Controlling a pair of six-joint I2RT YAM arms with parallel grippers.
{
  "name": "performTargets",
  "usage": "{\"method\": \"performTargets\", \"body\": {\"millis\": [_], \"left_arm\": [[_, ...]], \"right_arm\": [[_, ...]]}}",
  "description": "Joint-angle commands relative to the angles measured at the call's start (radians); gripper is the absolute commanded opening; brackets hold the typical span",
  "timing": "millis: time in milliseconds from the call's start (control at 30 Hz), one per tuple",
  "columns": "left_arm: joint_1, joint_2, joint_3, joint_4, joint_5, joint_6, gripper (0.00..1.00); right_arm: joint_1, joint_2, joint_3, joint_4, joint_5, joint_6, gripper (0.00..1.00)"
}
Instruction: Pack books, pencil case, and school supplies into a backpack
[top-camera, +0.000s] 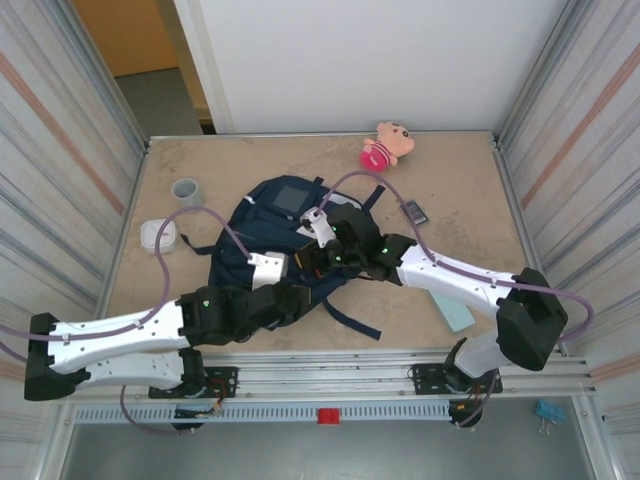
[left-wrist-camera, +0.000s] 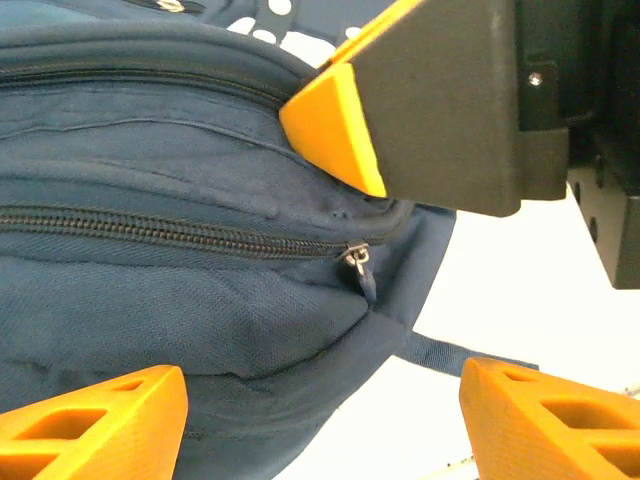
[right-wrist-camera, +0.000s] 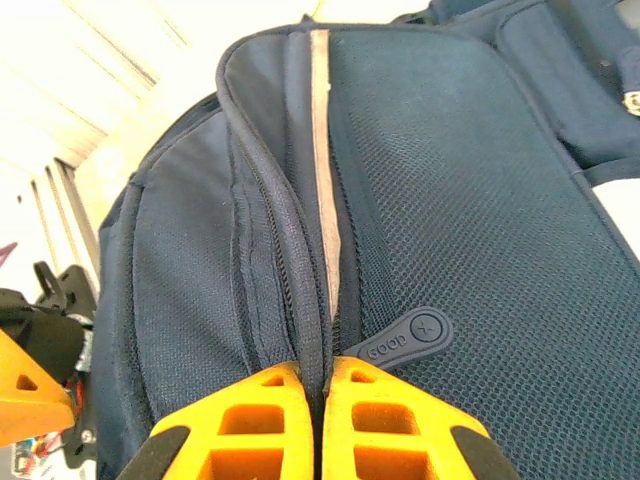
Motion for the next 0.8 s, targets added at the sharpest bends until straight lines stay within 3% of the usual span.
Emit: {"method": "performTargets", "body": {"millis": [0,133,433,533,767], "left_arm": [[0.005,-0.049,-0.006,-0.059,-0.077,-0.058,0.71],[-0.016,-0.042,-0.014,0.036,-0.102,0.019,0.69],[-0.019,0.083,0.071,0.145,-0.141,0.214,0.56],[-0.009,0.084,0.052,0.103,-0.177,0.147,0.52],[0.082,0.075,-0.01,-0.035,-0.102,0.014,0.51]], "right_arm": [[-0.024,-0.034,0.068,0.07,-0.067,0.117,0.0],[-0.052,-0.028,0.083,0.071,-0.094,0.236,0.0],[-0.049,0.037,0.137,0.089,-0.148,0.31,0.0],[-0.051,0.045,0.149,0.093,-0.184,0.314,0.0],[-0.065,0.04,0.174,0.103,-0.287,0.34,0.0]]}}
